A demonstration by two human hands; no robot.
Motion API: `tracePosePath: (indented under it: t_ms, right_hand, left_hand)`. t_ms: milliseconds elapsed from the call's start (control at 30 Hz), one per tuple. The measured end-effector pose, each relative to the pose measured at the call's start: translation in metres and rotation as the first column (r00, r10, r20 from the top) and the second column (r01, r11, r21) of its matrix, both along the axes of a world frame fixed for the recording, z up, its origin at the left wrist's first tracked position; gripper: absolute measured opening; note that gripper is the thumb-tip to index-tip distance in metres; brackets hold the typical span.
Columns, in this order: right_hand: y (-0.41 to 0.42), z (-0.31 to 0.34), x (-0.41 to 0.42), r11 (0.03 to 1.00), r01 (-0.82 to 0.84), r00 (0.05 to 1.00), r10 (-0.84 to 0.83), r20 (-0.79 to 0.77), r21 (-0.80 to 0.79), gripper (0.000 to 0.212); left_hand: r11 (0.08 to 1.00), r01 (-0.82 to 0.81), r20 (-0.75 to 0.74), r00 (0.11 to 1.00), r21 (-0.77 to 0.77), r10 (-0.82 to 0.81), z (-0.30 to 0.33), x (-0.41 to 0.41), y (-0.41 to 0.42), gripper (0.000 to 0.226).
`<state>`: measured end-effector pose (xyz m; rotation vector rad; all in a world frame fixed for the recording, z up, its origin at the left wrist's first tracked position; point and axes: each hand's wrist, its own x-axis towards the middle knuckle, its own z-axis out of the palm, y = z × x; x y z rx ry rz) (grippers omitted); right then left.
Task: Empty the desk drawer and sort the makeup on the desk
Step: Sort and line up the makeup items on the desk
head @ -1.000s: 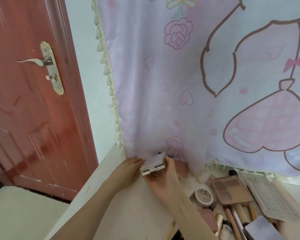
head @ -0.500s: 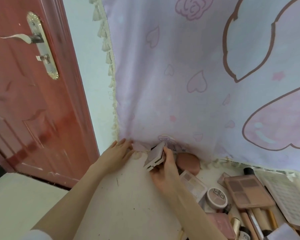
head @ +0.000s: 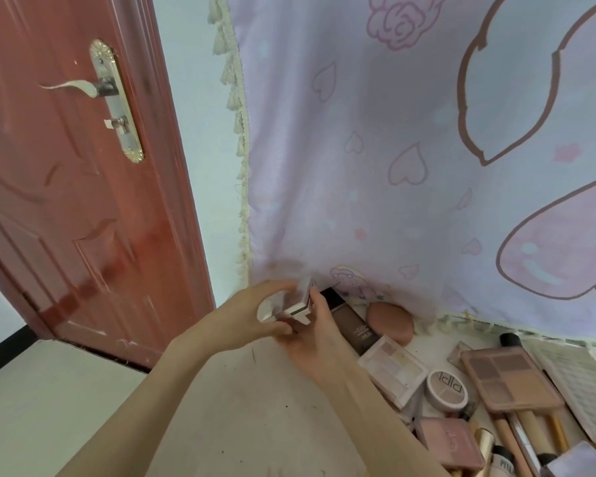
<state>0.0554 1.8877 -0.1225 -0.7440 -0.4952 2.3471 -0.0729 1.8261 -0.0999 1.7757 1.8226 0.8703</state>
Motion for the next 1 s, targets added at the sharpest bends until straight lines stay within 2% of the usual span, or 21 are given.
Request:
tracePosePath:
  t_ms: [100,200,267,400,467,633,767,900,933,1000]
  right_hand:
    - [-0.003,-0.003,-0.004,1.0,-0.026,0.999,0.025,-0.028,-0.016,0.035]
    - [-0.003,-0.006,-0.006,0.998,-0.036,0.999,0.035,-0.02,-0.053,0.036]
    - [-0.005,-0.006,-0.006,0.996,-0.061,0.998,0.06,-0.023,-0.069,0.038]
    - [-0.007,-0.008,-0.009,0.995,-0.09,0.995,0.088,-0.038,-0.05,0.025]
    - [-0.007,-0.009,-0.013,0.992,-0.111,0.994,0.11,-0.012,-0.06,0.021]
    - [-0.002,-0.013,-0.023,0.988,-0.147,0.981,0.152,0.122,-0.052,0.016]
    - [0.006,-0.012,-0.029,0.969,-0.229,0.919,0.182,0.349,0.095,0.023]
    - [0.007,-0.021,-0.034,0.922,-0.232,0.858,0.043,0.512,0.311,0.021]
    - [0.007,-0.025,-0.033,0.876,-0.256,0.813,-0.034,0.582,0.408,0.018]
    - [0.007,-0.027,-0.03,0.7,-0.394,0.671,-0.224,0.707,0.596,0.009]
  left_hand:
    - [0.999,-0.032,0.029,0.999,-0.017,0.033,0.007,-0.006,-0.002,0.048]
    - [0.997,-0.023,0.033,0.999,-0.068,0.025,0.014,-0.011,-0.002,0.042]
    - [0.998,-0.011,0.104,0.994,-0.069,0.018,0.018,-0.014,-0.002,0.037]
    - [0.997,-0.016,0.222,0.975,-0.073,0.032,0.024,-0.032,0.003,0.027]
    - [0.997,-0.02,0.194,0.98,-0.079,0.035,0.023,-0.044,0.011,0.025]
    - [0.99,-0.131,0.016,0.991,-0.044,0.132,0.012,-0.058,0.034,0.023]
    - [0.99,-0.144,-0.061,0.988,-0.001,0.143,0.01,-0.064,0.046,0.025]
    - [0.986,-0.165,-0.146,0.976,0.01,0.165,0.01,-0.069,0.056,0.025]
    - [0.985,-0.17,-0.149,0.974,0.01,0.169,0.009,-0.07,0.058,0.024]
    - [0.983,-0.183,-0.15,0.971,0.014,0.183,0.005,-0.072,0.06,0.023]
